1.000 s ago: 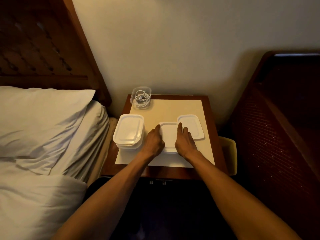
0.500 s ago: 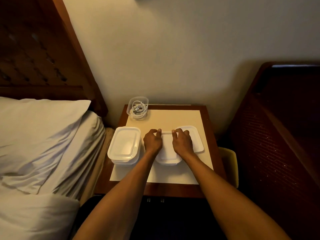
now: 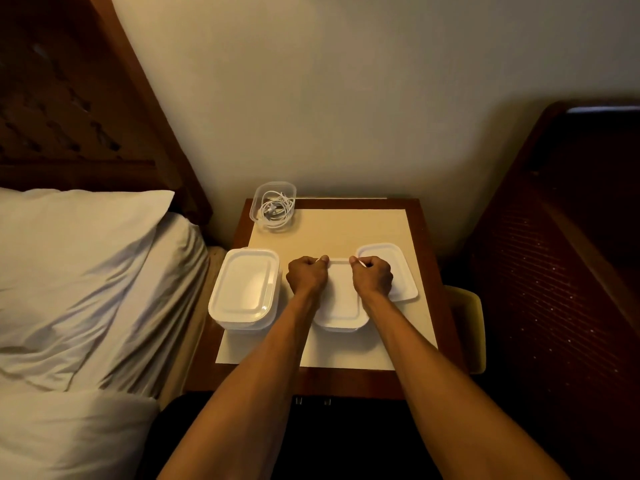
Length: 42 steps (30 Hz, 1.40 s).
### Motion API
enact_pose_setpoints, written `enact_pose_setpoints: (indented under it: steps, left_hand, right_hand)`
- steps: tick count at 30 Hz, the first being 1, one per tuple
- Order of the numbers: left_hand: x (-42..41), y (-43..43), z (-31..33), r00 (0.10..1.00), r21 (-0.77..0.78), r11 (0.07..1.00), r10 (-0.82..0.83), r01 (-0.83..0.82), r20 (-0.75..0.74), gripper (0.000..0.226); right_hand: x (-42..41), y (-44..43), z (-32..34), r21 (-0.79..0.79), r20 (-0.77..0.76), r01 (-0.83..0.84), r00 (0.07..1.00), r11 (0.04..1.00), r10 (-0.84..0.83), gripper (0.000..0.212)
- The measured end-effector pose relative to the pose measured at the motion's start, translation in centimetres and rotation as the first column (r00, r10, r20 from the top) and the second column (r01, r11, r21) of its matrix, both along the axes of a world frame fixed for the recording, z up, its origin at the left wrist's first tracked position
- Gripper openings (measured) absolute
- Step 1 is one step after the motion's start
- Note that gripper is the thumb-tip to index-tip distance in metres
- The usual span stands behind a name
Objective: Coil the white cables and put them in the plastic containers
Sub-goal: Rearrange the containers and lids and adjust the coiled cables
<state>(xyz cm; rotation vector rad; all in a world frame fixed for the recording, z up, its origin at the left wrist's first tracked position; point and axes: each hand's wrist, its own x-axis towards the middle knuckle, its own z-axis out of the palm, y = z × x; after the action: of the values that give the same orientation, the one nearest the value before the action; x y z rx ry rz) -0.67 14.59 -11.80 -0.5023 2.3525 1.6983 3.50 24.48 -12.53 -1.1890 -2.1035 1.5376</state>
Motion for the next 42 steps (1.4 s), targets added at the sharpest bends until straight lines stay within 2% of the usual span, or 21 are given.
enact_pose_setpoints:
  steps: [3,6,10,15,18,22,27,31,36,39,42]
  left_hand:
    - [0.4,-0.2,-0.2,0.999,-0.003,1.0,-0.006,0.006,-0.04,0.022]
    - [1.1,-0.8,0.0,0.996,-0.029,0.999,-0.046,0.044,-0.07,0.03]
    - [2.4,-1.8,1.2,0.971,-0.256,0.95,-0.213,0.18,-0.105,0.045]
    - [5.1,-2.4,1.1,0.951,-0.366,0.895,-0.301,0.254,-0.075,0.05]
    - [5.8,-2.9,0.6,0.947,-0.358,0.894,-0.313,0.27,-0.067,0.052]
    - [5.7,-3.1,0.4,0.951,-0.365,0.898,-0.295,0.245,-0.088,0.047]
    - [5.4,-2.8,1.2,0.955,-0.394,0.88,-0.296,0.264,-0.02,0.039]
    - [5.5,-3.3,1.9,0.95,-0.389,0.872,-0.311,0.298,0.03,0.043]
    - [4.9,-4.2,5.3,0.91,-0.452,0.82,-0.412,0.351,-0.04,0.046]
    - [4.1,-5.3,8.5,0.915,-0.418,0.854,-0.388,0.311,-0.113,0.04]
    - [3.3,-7.9,11.5,0.904,-0.37,0.902,-0.334,0.224,-0.266,0.033]
  right_hand:
    - [0.3,0.0,0.0,0.0,-0.02,-0.012,1.0,1.0,0.012,0.028]
    - [0.9,0.2,0.7,0.079,-0.011,-0.065,0.998,0.995,0.066,0.031]
    - [2.1,0.3,1.8,0.202,0.065,-0.139,0.99,0.969,0.128,0.039]
    - [3.8,0.1,1.8,0.325,0.241,-0.284,0.947,0.902,0.211,0.04]
    - [4.5,0.1,1.5,0.328,0.301,-0.346,0.92,0.879,0.25,0.036]
    - [4.6,0.1,1.3,0.321,0.273,-0.356,0.922,0.878,0.274,0.026]
    - [4.2,0.4,1.8,0.293,0.302,-0.374,0.909,0.88,0.286,0.024]
    - [4.7,0.4,2.1,0.296,0.301,-0.386,0.906,0.874,0.299,0.025]
    - [5.0,0.4,5.2,0.291,0.15,-0.342,0.939,0.893,0.311,0.023]
    - [4.2,-0.5,8.7,0.273,0.035,-0.32,0.946,0.907,0.323,0.026]
    - [2.6,-2.4,11.6,0.215,-0.055,-0.331,0.935,0.919,0.35,0.026]
